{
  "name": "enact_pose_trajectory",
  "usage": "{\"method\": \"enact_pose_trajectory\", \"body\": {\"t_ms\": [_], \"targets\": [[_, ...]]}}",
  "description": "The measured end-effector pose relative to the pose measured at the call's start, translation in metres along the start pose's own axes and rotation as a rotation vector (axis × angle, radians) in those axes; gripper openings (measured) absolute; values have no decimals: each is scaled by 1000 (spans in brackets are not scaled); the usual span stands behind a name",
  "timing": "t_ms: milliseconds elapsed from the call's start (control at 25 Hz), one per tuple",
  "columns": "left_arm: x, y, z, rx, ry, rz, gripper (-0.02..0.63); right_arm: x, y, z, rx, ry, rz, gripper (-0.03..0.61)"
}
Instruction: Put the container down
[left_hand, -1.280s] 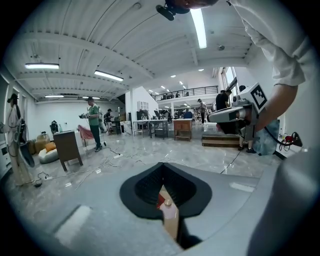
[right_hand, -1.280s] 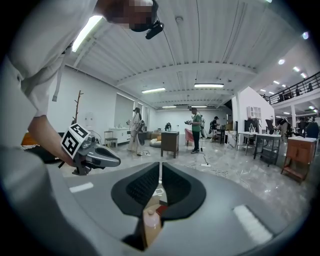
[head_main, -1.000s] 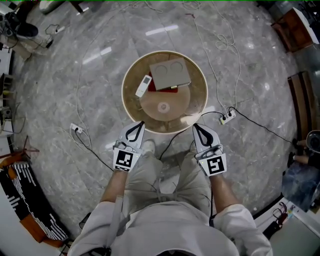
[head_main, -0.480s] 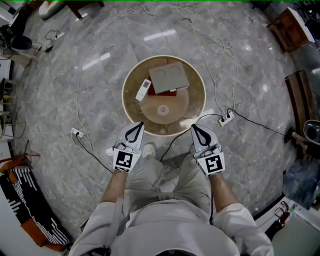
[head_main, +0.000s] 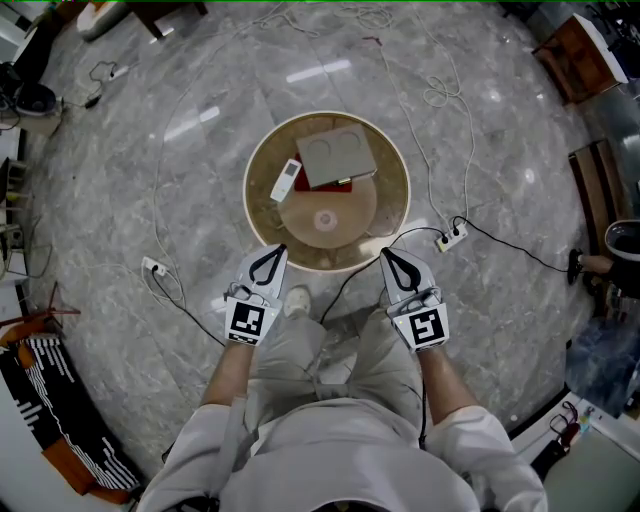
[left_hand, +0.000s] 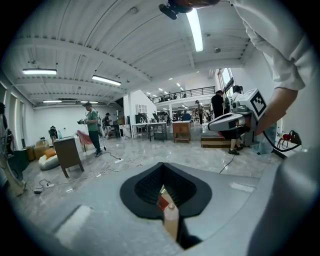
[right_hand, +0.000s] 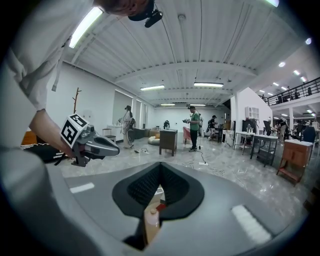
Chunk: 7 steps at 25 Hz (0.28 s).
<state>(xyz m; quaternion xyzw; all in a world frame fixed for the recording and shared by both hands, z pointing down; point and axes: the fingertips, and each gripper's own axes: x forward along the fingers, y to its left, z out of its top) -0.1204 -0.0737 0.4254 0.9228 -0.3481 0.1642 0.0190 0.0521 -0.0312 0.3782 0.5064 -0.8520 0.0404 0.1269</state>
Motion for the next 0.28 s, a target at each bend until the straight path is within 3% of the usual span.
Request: {"method": "enact_pose_trajectory", "body": {"t_ms": [280], "targets": [[0,2,2,2,-1,4,3,2,-2,6,-4,-11,1,3]]}}
